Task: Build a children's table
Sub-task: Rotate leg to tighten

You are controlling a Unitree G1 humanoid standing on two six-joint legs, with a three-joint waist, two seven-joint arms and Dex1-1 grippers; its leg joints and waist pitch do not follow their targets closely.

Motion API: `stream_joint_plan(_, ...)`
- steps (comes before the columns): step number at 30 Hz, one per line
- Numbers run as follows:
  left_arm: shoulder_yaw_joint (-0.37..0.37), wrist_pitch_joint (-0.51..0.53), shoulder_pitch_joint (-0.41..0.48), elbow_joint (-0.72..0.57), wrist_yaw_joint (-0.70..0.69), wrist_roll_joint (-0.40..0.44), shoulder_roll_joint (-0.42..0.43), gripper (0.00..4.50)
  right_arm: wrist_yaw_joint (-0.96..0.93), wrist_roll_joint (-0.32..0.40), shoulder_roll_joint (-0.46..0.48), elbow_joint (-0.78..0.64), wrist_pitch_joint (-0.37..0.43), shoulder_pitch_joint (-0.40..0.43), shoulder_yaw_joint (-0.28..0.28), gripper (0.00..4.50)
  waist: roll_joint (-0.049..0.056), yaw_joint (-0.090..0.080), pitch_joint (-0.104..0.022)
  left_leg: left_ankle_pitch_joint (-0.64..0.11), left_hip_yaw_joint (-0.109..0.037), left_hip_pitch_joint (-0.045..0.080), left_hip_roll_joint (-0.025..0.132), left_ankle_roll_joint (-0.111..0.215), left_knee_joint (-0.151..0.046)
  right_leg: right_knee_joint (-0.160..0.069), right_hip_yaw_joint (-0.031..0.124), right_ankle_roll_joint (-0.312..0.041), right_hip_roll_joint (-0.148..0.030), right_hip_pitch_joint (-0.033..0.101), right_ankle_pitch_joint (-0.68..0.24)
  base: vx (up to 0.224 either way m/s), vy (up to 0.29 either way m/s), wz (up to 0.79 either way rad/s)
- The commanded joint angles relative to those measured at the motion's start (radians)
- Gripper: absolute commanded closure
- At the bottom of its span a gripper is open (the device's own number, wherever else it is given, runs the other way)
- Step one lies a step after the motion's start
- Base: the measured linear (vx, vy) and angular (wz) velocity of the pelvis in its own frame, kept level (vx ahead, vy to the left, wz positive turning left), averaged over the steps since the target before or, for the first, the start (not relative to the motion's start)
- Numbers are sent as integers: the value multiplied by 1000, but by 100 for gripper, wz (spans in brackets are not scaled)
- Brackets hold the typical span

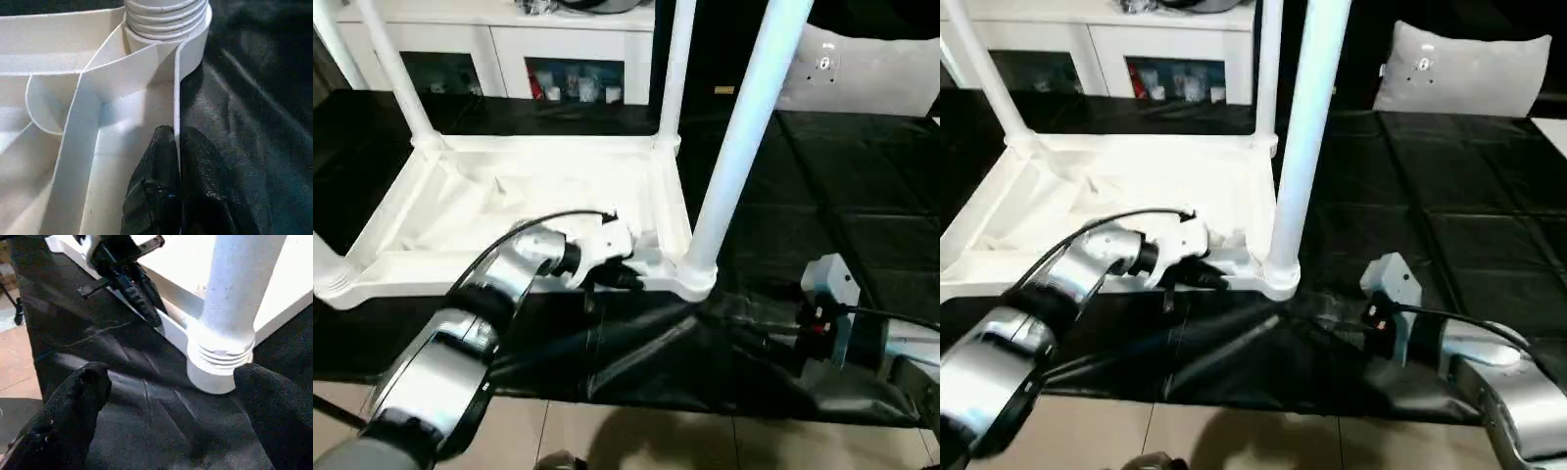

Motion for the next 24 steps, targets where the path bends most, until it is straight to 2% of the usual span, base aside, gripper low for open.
stream_joint_plan(1, -9, 37, 36, -16, -38, -8, -7, 444, -2, -3, 0, 3, 0, -10, 11, 0, -12, 3, -49, -84, -32, 8, 81, 112, -69, -69, 48, -262, -108, 30, 103, 0, 0, 0)
stream_joint_plan(3, 16, 69, 35, -29, -41, -45, -25, 444, -3, -6, 5, 10, -4, -16, 14, 0, -13, 3, -54, -53, -32, 9, 82, 130, -65, -61, 45, -274, -108, 32, 175, 0, 0, 0)
stream_joint_plan(5, 22, 75, 34, -32, -42, -54, -30, 405, -3, -6, 7, 11, -4, -20, 16, 0, -11, 4, -54, -37, -32, 8, 82, 143, -63, -59, 44, -278, -109, 32, 207, 0, 0, 0)
stream_joint_plan(8, 23, 75, 38, -40, -39, -52, -30, 390, -4, -6, 10, 10, -3, -23, 18, 0, -11, 7, -56, -31, -32, 7, 84, 154, -61, -57, 43, -282, -111, 31, 229, 0, 0, 0)
stream_joint_plan(10, 19, 50, 41, -37, -15, -32, -30, 375, -5, -5, 11, 9, -3, -25, 19, 0, -8, 8, -60, -9, -34, 3, 84, 162, -56, -50, 42, -279, -110, 31, 270, 0, 0, 0)
stream_joint_plan(11, 18, 41, 41, -34, -4, -24, -30, 375, -5, -4, 11, 9, -3, -26, 19, 0, -10, 8, -58, -10, -33, 1, 83, 168, -56, -51, 41, -275, -109, 29, 280, 0, 0, 0)
stream_joint_plan(13, 14, 34, 39, -28, 6, -13, -30, 375, -4, -4, 11, 9, -4, -26, 19, 0, -10, 8, -53, -43, -32, 1, 83, 161, -59, -57, 41, -272, -111, 28, 233, 0, 0, 0)
stream_joint_plan(14, 12, 38, 37, -26, 11, -6, -29, 375, -6, -4, 11, 8, -4, -26, 19, 0, -7, 8, -52, -69, -32, 2, 84, 148, -62, -62, 42, -271, -111, 27, 187, 0, 0, 0)
stream_joint_plan(15, 9, 42, 33, -21, 24, 4, -28, 375, -9, -5, 12, 8, -5, -25, 19, 0, -8, 8, -50, -85, -33, 3, 85, 135, -64, -65, 43, -272, -111, 27, 154, 0, 0, 0)
stream_joint_plan(17, 6, 41, 32, -23, 18, 3, -26, 375, -14, -6, 14, 7, -6, -25, 19, 0, -5, 7, -48, -107, -33, 5, 86, 119, -67, -69, 45, -272, -112, 25, 114, 0, 0, 0)
stream_joint_plan(20, 5, 42, 33, -25, 18, 3, -26, 375, -15, -6, 15, 6, -6, -25, 19, 0, -7, 6, -48, -110, -32, 5, 84, 107, -67, -69, 47, -272, -111, 26, 105, 0, 0, 0)
stream_joint_plan(21, 3, 42, 34, -25, 10, 4, -25, 401, -15, -6, 16, 6, -7, -26, 21, 0, -7, 6, -49, -104, -31, 4, 83, 107, -66, -69, 48, -271, -112, 27, 115, 0, 0, 0)
stream_joint_plan(24, 5, 23, 36, -21, 19, 10, -24, 409, -18, -9, 17, 9, -12, -29, 21, 0, -6, 7, -50, -88, -32, 3, 83, 115, -65, -65, 47, -270, -110, 26, 147, 0, 0, 0)
